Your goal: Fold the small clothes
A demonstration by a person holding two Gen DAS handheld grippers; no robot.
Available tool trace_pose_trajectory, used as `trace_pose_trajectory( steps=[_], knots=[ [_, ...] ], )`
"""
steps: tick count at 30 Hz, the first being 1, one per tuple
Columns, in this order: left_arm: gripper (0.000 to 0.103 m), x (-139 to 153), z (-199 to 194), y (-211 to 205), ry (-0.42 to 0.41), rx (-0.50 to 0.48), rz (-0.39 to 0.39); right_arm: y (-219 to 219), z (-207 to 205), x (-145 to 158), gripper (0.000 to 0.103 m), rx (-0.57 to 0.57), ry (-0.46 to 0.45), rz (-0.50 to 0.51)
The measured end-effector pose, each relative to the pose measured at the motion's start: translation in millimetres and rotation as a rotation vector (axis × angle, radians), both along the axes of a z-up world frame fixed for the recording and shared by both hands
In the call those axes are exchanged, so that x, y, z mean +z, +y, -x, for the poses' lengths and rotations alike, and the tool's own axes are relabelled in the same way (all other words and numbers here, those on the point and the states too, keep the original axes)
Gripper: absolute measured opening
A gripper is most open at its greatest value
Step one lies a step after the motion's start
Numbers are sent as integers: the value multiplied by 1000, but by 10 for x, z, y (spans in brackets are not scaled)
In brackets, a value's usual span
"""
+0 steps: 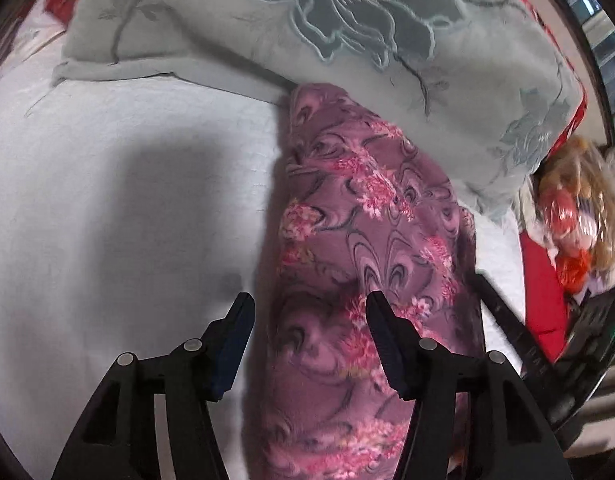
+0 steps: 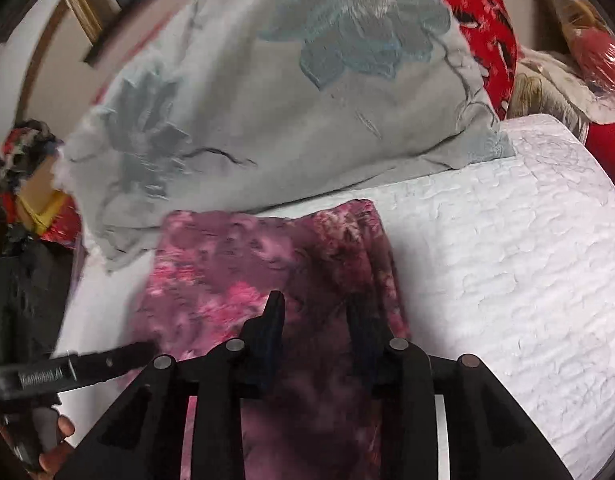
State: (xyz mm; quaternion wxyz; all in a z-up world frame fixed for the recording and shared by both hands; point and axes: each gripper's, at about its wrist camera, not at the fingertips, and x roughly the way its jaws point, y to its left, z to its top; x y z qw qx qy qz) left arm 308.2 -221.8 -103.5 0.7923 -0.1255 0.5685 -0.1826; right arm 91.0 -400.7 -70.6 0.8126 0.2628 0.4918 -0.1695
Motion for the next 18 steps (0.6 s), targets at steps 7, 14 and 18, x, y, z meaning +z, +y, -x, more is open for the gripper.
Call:
trace_pose_trajectory(
  steps=[7,14,18],
  knots=[
    [57,52,248,69,10,-44,-16,-80,201,88,40,-14,31,-64],
    [59,-110,345,292,131,-31,120,-322,660,-205,62,-68,43,-370],
    [71,-253,244,94,128,-51,111,-155,552,-258,71,11,12,-429]
  ],
)
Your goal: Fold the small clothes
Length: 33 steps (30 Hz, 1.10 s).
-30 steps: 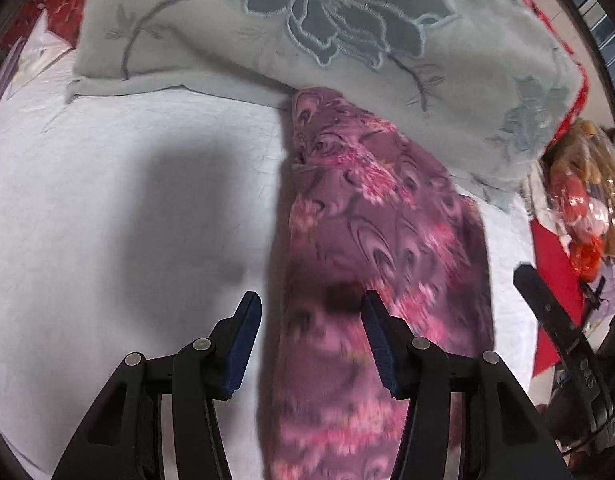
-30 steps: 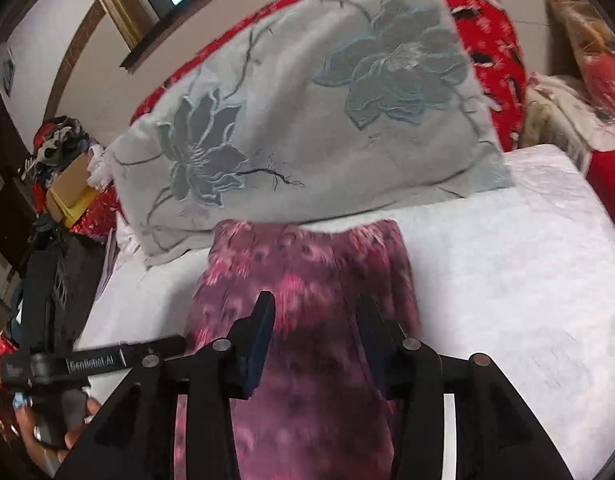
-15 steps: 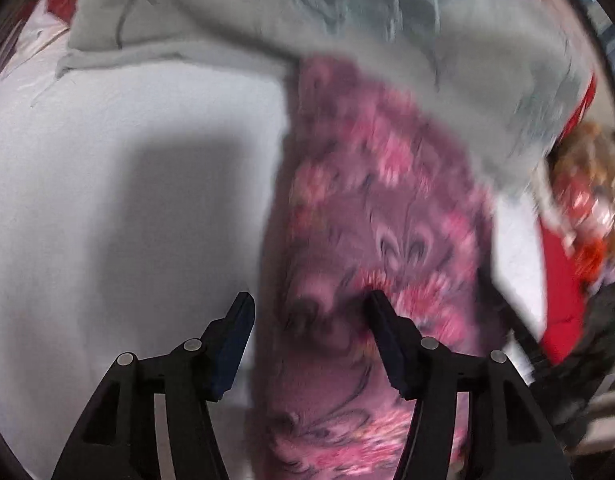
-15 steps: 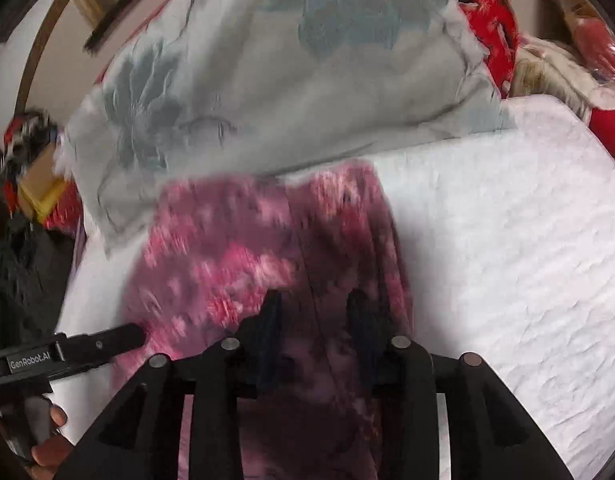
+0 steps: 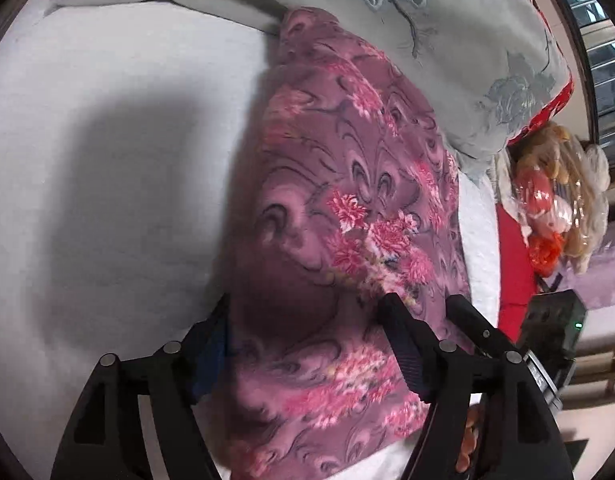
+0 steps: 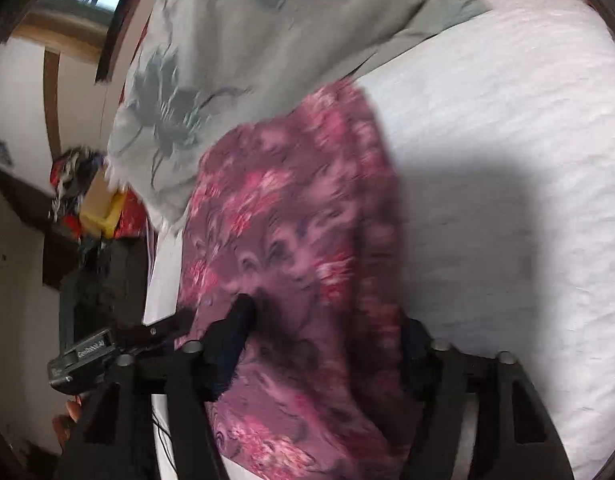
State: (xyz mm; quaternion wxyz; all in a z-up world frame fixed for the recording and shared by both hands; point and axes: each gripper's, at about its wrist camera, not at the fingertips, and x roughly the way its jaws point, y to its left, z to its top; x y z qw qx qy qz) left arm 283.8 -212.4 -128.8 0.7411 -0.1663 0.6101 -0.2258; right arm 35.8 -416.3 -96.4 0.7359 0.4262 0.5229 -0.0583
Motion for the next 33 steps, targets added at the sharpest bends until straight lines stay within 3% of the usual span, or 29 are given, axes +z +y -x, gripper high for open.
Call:
trace_pose_trajectory(
  steps=[1,2,4,6,8,14,23,33],
  knots=[
    [69,-6,-19,-2,-1,13,-2,39,-57,2,71,9,6,29],
    [59,-4,-39,27,3,33,1,65,-97,-2,68,14,22,52],
    [40,-4,-67,91,29,60,28,146,-184,50,52,29,40,131],
    [35,80,-20,114,15,53,16,218,-232,125,32,40,44,195],
    [33,185,59,93,-35,28,-14,272,-238,212,25,38,35,238],
    [31,552,394,298,-121,14,-43,448,-176,505,23,53,2,321],
    [31,1045,1104,1111,-181,37,-56,996,19,785,23,102,-79,287],
    [33,943,1667,1638,-143,53,-134,1495,157,568,23,153,-20,269]
  ],
)
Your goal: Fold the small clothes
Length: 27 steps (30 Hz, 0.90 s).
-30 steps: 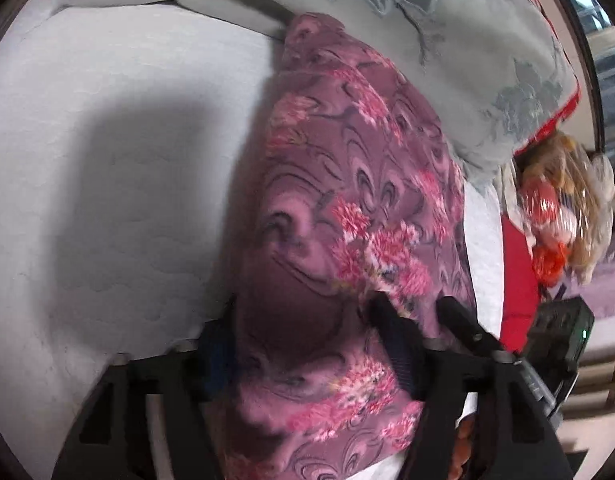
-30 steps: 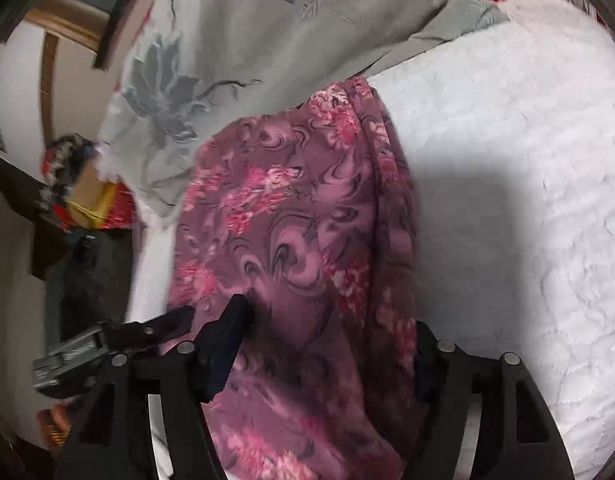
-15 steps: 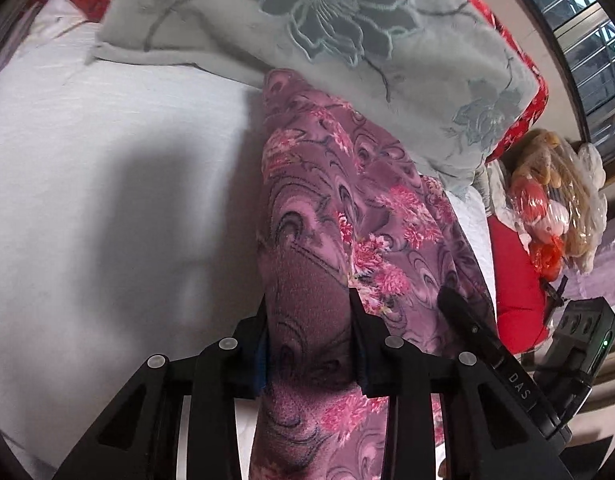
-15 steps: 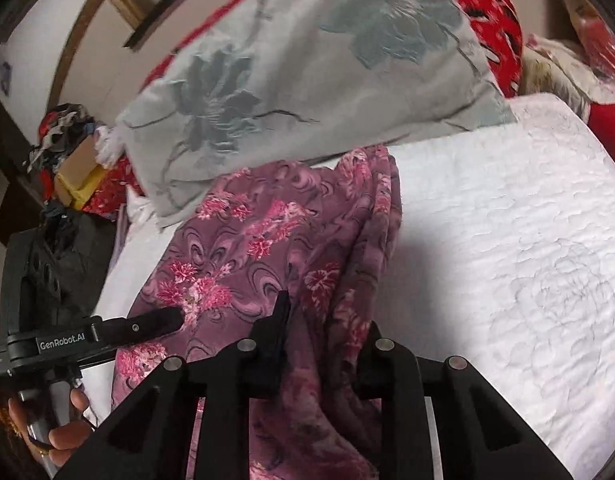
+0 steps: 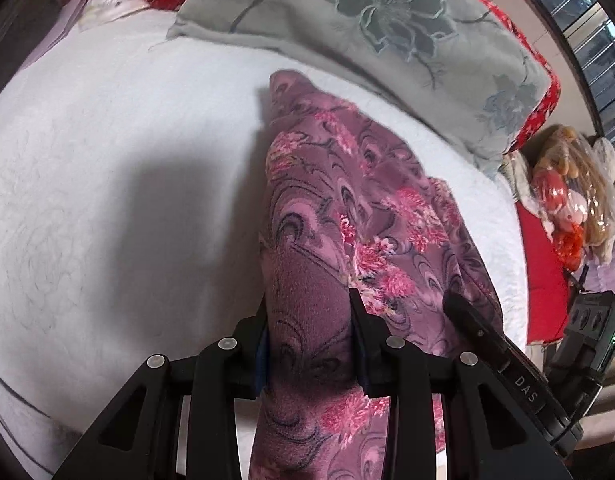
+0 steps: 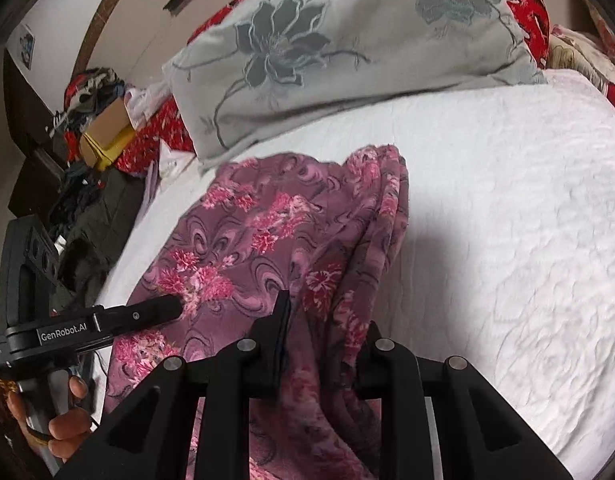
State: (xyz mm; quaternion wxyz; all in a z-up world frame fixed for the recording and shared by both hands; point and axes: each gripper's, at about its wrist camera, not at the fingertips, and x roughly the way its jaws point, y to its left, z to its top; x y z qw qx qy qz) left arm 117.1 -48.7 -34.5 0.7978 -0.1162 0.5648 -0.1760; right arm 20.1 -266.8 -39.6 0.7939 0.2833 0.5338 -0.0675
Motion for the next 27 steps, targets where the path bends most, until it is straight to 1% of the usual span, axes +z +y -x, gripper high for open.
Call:
trace_pose_trajectory(
  steps=[1,2,4,6,9,11,13,16,17,19,22,25,27],
  knots=[
    [33,-45,7,-14,11,-2,-11,19,14,-23,23,-1,12,0],
    [33,-83,9,-50,21,-3,-23,22,42,-103,24,-5,45,-3],
    [36,-145,57,-46,27,-1,-40,13,108,-197,28,-14,90,-10],
    [37,-134,91,-36,18,5,-40,-30,179,-200,29,-35,77,-35],
    [38,-95,125,-3,30,7,-34,-108,237,-180,33,-53,92,-63],
    [38,-74,147,14,30,8,-35,-128,241,-141,36,-47,93,-54],
    [41,-79,112,-3,26,8,-54,-129,226,-111,36,-43,94,-42],
    [41,-54,60,10,19,0,-48,-164,182,-78,36,-53,91,-25],
    [41,-65,29,-13,14,5,-38,-195,147,-56,36,-63,82,-15],
    [40,30,21,100,-20,33,-8,-288,73,1,36,-102,44,5],
    [40,105,-120,135,-49,52,-37,-468,-94,14,36,-157,-18,-10],
    [40,87,-303,71,-36,52,-52,-538,-372,-145,36,-153,4,-31],
    [40,59,-436,-29,-28,48,-65,-542,-531,-290,36,-140,45,-6]
  ],
)
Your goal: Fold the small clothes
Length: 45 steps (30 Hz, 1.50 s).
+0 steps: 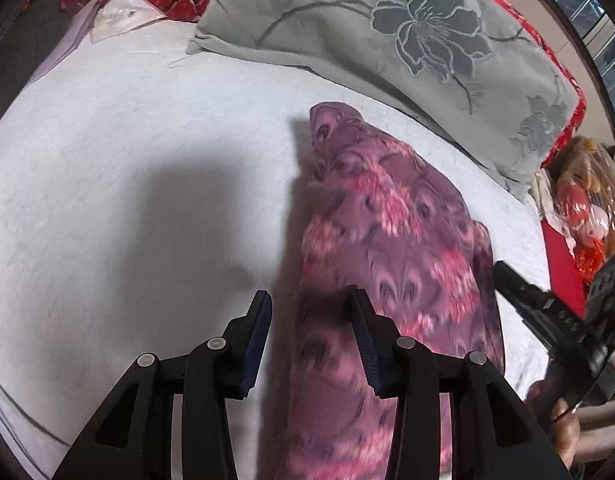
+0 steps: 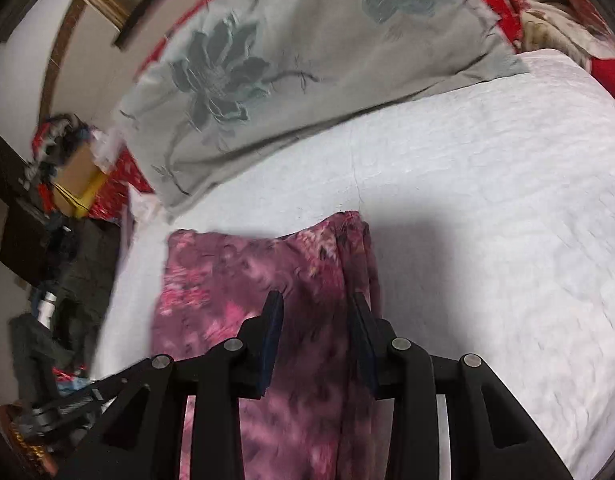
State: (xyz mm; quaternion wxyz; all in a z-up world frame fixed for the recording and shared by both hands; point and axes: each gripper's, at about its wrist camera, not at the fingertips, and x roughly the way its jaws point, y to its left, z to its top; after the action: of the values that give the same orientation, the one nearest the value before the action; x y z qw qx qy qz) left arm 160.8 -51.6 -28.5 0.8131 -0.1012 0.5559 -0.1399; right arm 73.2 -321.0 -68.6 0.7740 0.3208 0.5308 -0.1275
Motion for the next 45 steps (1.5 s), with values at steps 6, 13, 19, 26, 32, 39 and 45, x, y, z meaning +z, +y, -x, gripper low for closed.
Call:
trace_pose_trajectory(
  steps=[6,13,19,26,32,39,45],
  knots=[
    [46,-94,-304,-405,-61,-52,-97,31,-259,-157,5,51,-2,50],
    [54,-314,-499,-491,-6,-65,-95,-87,-236,-309,8,42,57,27],
    [51,-63,-3,-329,-112,-102,-88,155,89,209,19,173,-114,44],
    [52,-232,323,-447,-75,-153,-190,573,356,67,28,333,43,220],
    [55,-249,635,-360,-76,-167,-202,728,760,258,34,369,37,219],
    [59,-134,917,-183,-75,-175,-218,646,1041,237,49,276,122,220],
    [58,173,1365,20,-153,-155,-293,754,1207,625,54,282,144,336]
  ],
)
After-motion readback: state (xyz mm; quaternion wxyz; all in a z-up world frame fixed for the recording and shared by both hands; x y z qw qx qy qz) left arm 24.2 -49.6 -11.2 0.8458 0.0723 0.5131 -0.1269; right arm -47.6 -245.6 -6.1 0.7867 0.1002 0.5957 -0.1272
